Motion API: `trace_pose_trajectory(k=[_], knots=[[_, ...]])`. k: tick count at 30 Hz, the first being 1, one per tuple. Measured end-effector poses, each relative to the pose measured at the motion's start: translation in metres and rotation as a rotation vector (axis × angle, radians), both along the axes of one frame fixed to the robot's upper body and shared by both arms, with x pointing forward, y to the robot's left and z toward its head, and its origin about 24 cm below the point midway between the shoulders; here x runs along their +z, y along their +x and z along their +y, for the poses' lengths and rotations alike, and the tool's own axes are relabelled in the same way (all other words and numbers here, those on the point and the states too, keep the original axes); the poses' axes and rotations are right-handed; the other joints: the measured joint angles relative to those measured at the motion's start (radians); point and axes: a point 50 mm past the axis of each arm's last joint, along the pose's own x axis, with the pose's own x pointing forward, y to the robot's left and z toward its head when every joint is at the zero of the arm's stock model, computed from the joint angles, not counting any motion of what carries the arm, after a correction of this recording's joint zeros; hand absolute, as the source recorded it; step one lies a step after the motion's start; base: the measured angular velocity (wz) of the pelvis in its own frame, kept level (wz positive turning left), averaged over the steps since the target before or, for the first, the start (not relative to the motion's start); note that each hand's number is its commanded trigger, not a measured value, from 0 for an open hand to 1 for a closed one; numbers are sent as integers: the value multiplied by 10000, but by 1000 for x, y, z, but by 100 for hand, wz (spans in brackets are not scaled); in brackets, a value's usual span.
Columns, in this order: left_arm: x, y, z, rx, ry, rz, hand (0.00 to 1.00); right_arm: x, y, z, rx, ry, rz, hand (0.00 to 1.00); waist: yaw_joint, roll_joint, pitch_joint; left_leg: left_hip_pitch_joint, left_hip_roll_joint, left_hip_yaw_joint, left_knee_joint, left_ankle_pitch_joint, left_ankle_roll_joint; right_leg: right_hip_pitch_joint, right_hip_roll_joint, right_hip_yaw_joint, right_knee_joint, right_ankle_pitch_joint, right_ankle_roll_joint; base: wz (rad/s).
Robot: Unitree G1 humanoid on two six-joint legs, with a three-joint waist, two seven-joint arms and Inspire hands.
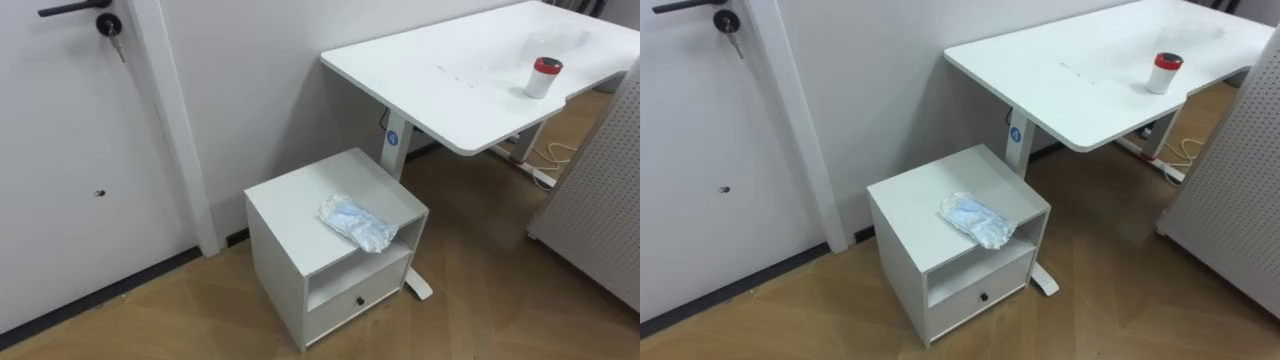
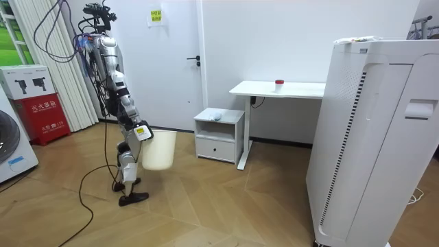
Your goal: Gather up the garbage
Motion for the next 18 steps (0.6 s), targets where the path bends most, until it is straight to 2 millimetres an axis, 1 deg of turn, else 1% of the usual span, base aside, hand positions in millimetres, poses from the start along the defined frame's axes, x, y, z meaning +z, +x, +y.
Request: trace_pose_trajectory(k=[1,5,6,8,9,12,14,18], knots=[[0,3,0,14,10,-30,0,0,1,0,7,-2,-18,100,1,-42,25,3,0,5,-23,0,0,-3,0,-46,2,0,0,0],[0,6,0,82,-1,-103,0,0,2,1,50,-53,-18,100,12,-69,18,9,2,9,-62,1,-1,-5,0,-40,5,0,0,0],[0,8,0,71,-1,-153,0,0,3,1,61,-58,-11,100,16,-114,-1,16,2,14,-59,1,-1,-5,0,-32,6,0,0,0],[1,10,0,56,0,-200,0,0,2,1,147,-75,15,100,29,-123,-1,62,3,40,-58,5,-2,4,4,63,8,0,0,-7],[1,11,0,55,6,-208,0,0,4,1,309,-102,27,100,33,-136,-3,101,11,99,-69,5,-2,11,12,184,8,0,0,-14],[1,10,0,68,93,-220,0,-1,4,3,382,-75,18,100,48,-185,-7,135,19,234,-71,5,-2,8,11,220,5,0,0,-10],[1,10,1,87,188,-259,0,-1,5,4,383,-63,6,100,67,-216,-27,174,24,269,-80,5,-2,11,11,293,4,0,0,-10],[1,5,2,134,221,-149,0,-1,4,5,381,-38,26,100,70,-276,-11,277,23,306,-101,5,-2,80,10,426,5,0,0,-5]])
